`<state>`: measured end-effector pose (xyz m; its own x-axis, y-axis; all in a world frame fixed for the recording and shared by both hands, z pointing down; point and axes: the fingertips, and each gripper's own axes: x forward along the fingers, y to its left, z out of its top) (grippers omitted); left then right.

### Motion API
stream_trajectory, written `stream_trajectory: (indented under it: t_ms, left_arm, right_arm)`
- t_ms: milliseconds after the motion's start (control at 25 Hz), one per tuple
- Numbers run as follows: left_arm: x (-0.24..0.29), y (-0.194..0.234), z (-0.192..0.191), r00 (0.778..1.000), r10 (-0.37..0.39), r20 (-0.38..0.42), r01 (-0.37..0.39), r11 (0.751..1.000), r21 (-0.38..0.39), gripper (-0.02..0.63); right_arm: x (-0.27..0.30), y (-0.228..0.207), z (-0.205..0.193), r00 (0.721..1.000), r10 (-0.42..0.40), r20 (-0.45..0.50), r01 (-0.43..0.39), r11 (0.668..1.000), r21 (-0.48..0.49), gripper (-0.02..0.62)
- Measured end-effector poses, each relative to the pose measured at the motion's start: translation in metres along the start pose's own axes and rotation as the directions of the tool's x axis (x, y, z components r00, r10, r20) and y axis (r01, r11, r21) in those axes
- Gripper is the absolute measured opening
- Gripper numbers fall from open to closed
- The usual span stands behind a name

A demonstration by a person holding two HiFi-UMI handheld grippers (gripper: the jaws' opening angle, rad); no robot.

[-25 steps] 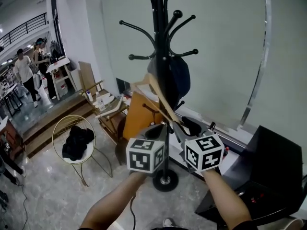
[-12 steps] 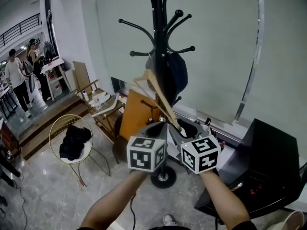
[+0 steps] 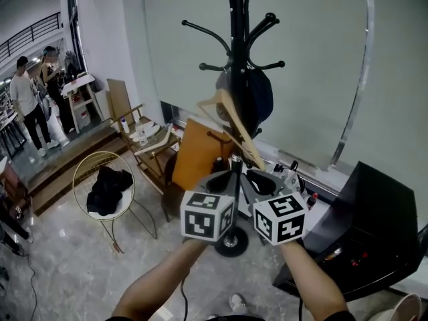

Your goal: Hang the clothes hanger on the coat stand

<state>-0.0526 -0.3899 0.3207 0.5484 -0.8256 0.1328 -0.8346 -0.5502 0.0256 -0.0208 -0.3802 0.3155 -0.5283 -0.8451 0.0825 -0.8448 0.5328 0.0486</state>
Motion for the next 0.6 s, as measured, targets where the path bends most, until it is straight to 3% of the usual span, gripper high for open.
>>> stream_trajectory:
  t_ms: [200,600]
  left_arm:
    - [-0.016,0.004,-0.006,1.0,0.008,0.0,-0.008,1.0,0.009,0.005]
    - [-0.04,0.015,-0.02,1.0,0.025,-0.014,-0.025,1.0,-0.003,0.005]
  right_arm:
    - [0.0,0.02,-0.007,1.0,0.017,-0.017,-0.018,1.0,-0.001,0.004]
    - [0.001,0.049,-0.015,0.999,0.037,-0.025,-0.037,0.999,-0.003,0.003]
